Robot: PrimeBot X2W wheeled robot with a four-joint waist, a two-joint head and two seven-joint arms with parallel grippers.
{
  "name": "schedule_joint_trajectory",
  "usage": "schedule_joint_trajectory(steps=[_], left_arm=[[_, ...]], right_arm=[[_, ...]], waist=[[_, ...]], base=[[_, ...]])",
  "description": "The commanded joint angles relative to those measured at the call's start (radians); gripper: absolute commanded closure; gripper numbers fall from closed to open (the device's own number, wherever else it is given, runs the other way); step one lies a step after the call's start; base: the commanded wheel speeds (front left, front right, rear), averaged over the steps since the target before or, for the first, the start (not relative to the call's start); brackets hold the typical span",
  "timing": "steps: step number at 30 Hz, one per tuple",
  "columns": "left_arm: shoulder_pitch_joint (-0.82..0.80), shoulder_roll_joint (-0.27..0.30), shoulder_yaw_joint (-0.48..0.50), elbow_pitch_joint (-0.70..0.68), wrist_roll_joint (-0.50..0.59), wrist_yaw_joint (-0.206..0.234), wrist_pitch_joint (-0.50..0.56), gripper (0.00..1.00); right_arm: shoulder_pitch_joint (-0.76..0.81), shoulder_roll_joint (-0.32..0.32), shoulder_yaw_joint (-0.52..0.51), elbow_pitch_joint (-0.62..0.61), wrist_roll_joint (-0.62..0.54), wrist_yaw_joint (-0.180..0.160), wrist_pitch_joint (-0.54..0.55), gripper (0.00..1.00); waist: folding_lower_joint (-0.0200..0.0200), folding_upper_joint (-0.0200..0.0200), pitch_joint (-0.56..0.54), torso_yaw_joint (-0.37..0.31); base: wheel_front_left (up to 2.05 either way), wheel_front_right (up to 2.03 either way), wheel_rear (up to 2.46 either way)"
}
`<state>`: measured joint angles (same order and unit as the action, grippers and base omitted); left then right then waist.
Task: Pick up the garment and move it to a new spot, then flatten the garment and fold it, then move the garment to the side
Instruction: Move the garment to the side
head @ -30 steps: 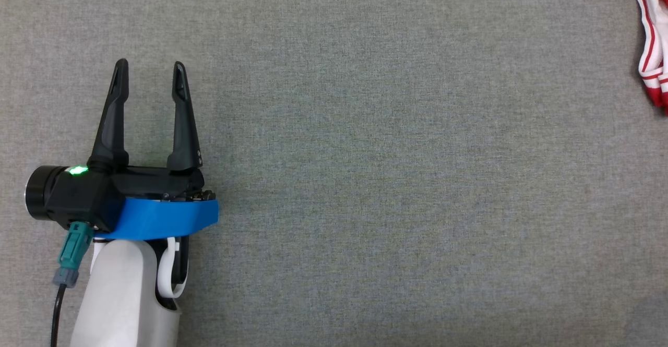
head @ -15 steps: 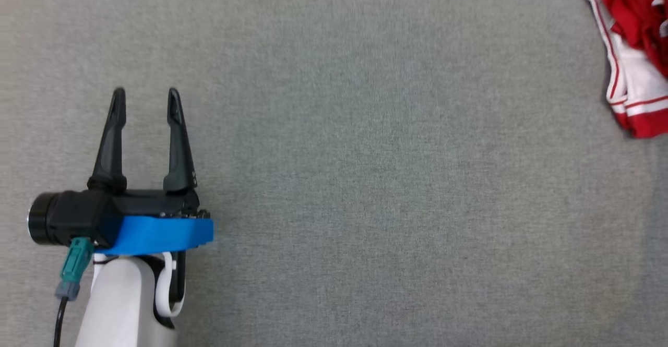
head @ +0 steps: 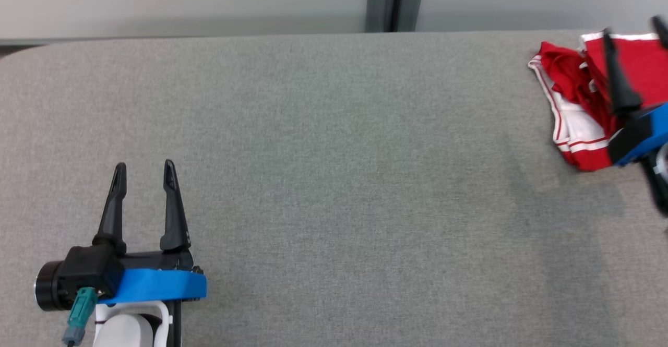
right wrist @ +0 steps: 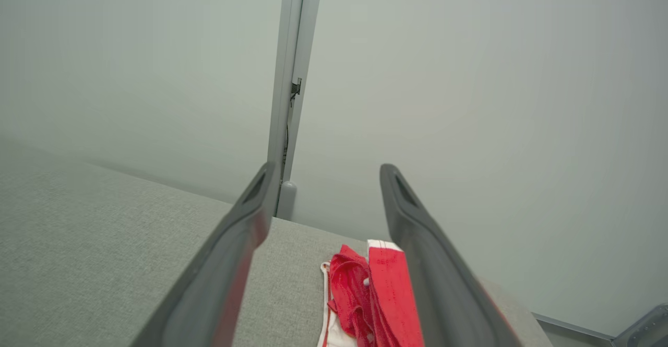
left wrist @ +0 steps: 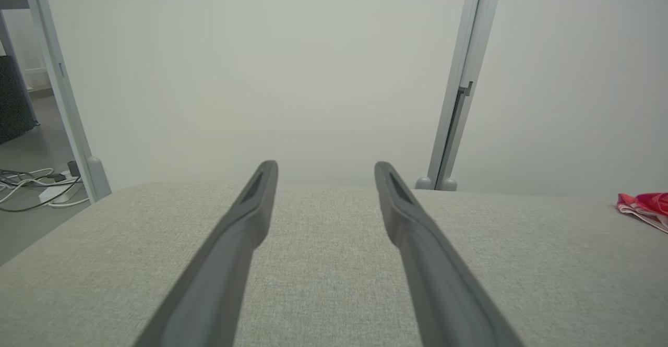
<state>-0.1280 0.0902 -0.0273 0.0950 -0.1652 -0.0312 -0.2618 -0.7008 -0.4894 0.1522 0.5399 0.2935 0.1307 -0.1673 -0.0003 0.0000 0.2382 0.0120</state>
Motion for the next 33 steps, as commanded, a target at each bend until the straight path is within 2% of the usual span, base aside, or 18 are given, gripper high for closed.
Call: schedule_joint_trajectory(steps=[1,4,11,24,33], left_arm=[[0.012,0.001,0.003,0.003,-0.002,0.006,-0.004,0.00],[0.041,-0.002,-0.003,0.011,-0.008,0.004,-0.004,0.00],[0.068,-0.001,-0.014,0.022,-0.010,0.003,-0.004,0.00],[0.107,0.012,-0.027,0.024,-0.022,0.011,0.019,0.00],[0.135,0.018,-0.029,0.025,-0.031,0.018,0.030,0.00]], right_arm=[[0.032,0.016,0.012,-0.016,0.001,0.000,0.000,0.00],[0.109,0.086,0.028,-0.071,0.003,0.000,-0.001,0.00],[0.229,0.175,0.013,-0.133,-0.007,0.000,0.005,0.00],[0.465,0.287,-0.088,-0.274,-0.023,0.000,0.037,0.00],[0.561,0.358,-0.174,-0.366,-0.038,0.000,0.066,0.00]], waist=[[0.0003,0.0000,-0.030,-0.021],[0.0003,0.0000,-0.070,-0.035],[0.0003,0.0000,-0.116,-0.055],[0.0003,0.0000,-0.175,-0.072],[0.0003,0.0000,-0.200,-0.065]], base=[[0.00,0.00,0.00],[0.00,0.00,0.00],[0.00,0.00,0.00],[0.00,0.00,0.00],[0.00,0.00,0.00]])
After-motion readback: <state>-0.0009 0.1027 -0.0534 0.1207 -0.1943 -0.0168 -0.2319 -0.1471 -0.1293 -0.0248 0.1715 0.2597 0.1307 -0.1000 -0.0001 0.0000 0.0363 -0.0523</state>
